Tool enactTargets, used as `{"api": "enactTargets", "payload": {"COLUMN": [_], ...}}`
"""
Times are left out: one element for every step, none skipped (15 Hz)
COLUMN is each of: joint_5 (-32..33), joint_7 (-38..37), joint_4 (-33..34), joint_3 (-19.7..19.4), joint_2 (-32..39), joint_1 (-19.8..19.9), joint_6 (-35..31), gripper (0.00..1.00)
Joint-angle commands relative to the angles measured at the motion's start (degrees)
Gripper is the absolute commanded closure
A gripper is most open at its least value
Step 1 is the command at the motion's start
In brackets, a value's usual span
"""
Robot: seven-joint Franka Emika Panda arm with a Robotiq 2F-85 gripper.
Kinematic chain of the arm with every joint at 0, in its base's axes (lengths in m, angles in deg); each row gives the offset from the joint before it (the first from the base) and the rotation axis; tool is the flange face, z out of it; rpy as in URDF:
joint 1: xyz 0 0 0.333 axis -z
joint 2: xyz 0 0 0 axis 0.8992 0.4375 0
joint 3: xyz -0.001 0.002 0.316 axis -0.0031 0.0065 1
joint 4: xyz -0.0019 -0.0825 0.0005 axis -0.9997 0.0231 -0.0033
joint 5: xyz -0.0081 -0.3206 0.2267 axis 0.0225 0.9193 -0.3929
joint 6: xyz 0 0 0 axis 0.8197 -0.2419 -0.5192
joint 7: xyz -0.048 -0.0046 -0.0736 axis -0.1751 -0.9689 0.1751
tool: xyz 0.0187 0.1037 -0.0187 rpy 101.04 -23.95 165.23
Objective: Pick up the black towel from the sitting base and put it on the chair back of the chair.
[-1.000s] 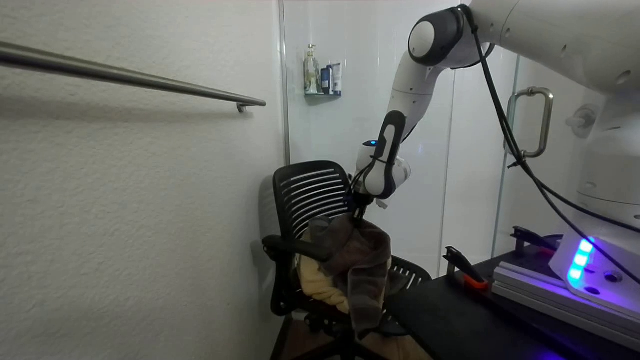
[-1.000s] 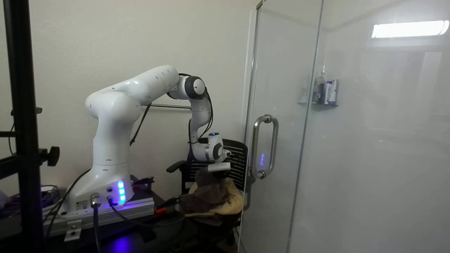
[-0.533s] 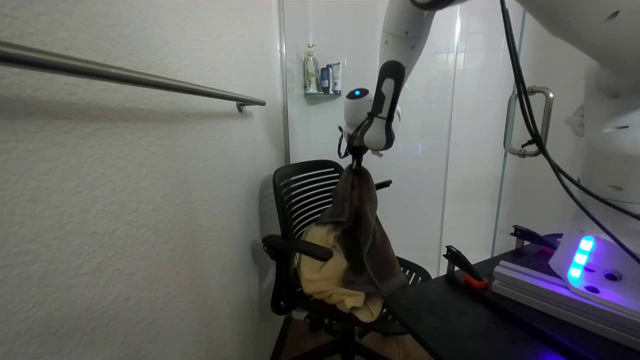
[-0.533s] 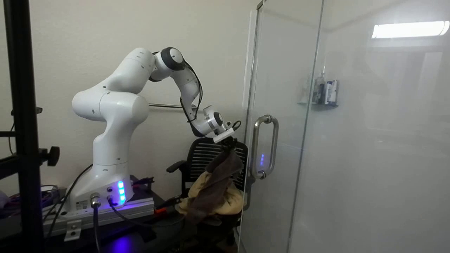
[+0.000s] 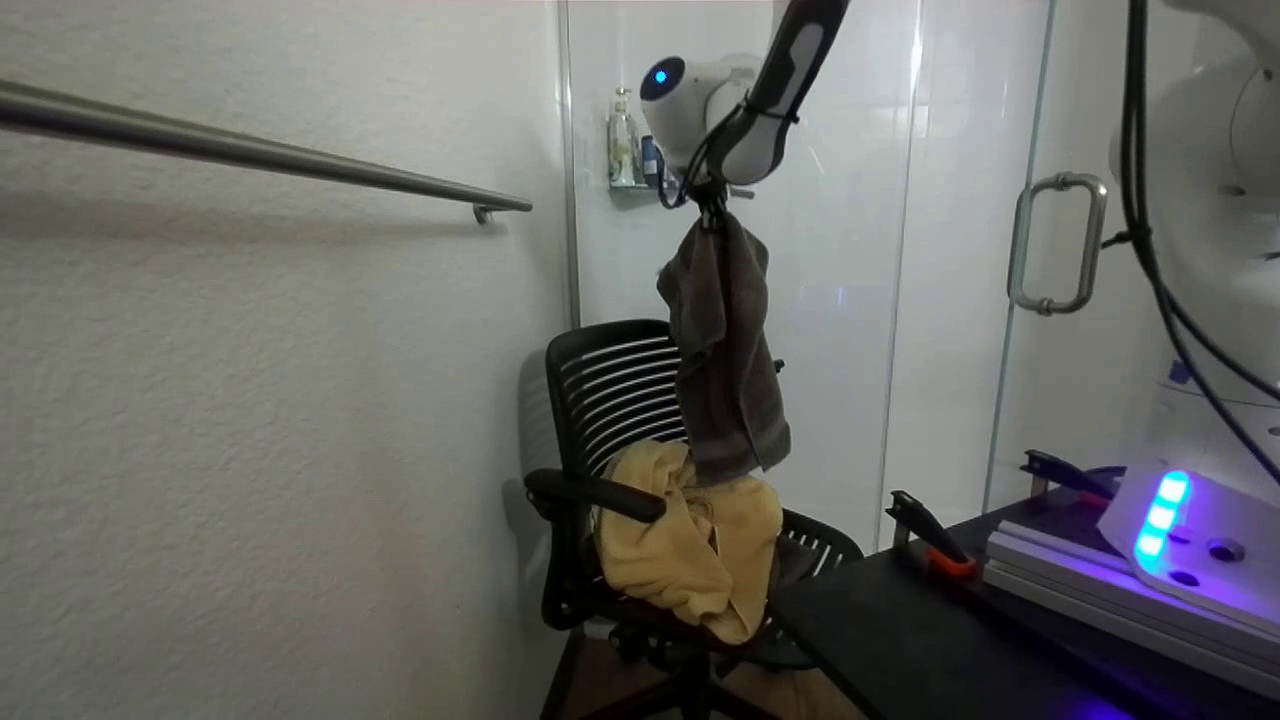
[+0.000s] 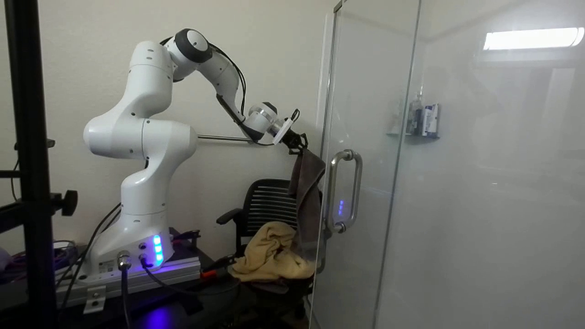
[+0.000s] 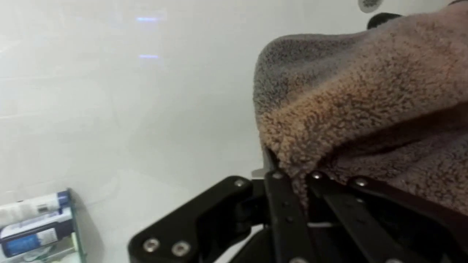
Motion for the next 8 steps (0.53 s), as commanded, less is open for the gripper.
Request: {"api": "enactTargets", "payload": {"joint_5": [13.37, 16.88, 20.2, 23.1, 25.05, 26.25, 26.86, 26.96], "joint_7": [-4.86, -5.85, -6.76, -6.78, -5.71, -4.9, -3.63, -1.87], "joint_4": [1.85, 2.91, 4.0, 5.05, 6.8, 8.36, 10.26, 12.76], "joint_3": [5.01, 7.84, 10.93, 14.65, 18.65, 22.96, 27.33, 31.72], "joint_2": [-9.28, -11.27, -12.88, -14.51, -15.33, -15.9, -16.06, -15.34], "joint_1": [0.75, 2.34, 4.15, 6.74, 9.79, 13.21, 17.1, 21.03], "joint_6": [13.36, 16.76, 20.2, 22.53, 25.5, 27.56, 28.99, 30.11], "gripper": [0.98, 0.98, 0.98, 0.98, 0.98, 0.98, 0.98, 0.98]}}
